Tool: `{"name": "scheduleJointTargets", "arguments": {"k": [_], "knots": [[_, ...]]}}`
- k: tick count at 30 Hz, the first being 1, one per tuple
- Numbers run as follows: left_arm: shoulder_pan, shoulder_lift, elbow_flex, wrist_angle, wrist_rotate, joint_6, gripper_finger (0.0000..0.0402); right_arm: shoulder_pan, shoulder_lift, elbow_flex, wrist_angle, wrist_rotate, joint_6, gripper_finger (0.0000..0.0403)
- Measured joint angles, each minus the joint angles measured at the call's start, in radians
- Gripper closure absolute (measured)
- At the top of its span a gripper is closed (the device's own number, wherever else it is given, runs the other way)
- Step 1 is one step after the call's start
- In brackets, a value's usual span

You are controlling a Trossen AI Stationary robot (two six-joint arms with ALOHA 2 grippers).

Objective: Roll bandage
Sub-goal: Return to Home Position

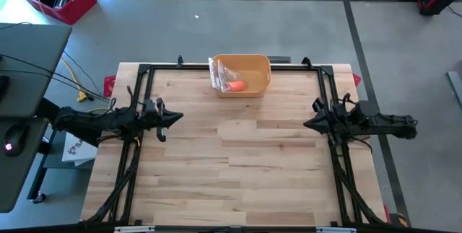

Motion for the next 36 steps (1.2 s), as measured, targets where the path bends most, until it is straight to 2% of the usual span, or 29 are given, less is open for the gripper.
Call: {"name": "scheduleJointTargets", "arguments": {"k": [3, 8, 16, 20, 36], "knots": [[0.0, 0.001, 0.0, -0.003, -0.004, 0.027, 0.0401, 0.0, 0.013, -0.023, 0.054, 0.006, -0.023, 0.0403], [0.0, 0.001, 0.0, 0.013, -0.01, 0.107, 0.0401, 0.0, 0.01, -0.202, 0.408, -0.016, -0.035, 0.0403], [0.0, 0.007, 0.0, -0.104, -0.021, 0.075, 0.0401, 0.0, 0.015, -0.204, 0.22, -0.054, -0.064, 0.0403], [0.0, 0.027, 0.0, -0.104, -0.022, 0.104, 0.0401, 0.0, 0.021, -0.203, 0.075, -0.036, -0.004, 0.0403], [0.0, 0.033, 0.0, -0.104, -0.021, 0.112, 0.0401, 0.0, 0.047, -0.202, 0.069, -0.013, -0.002, 0.0403]]}}
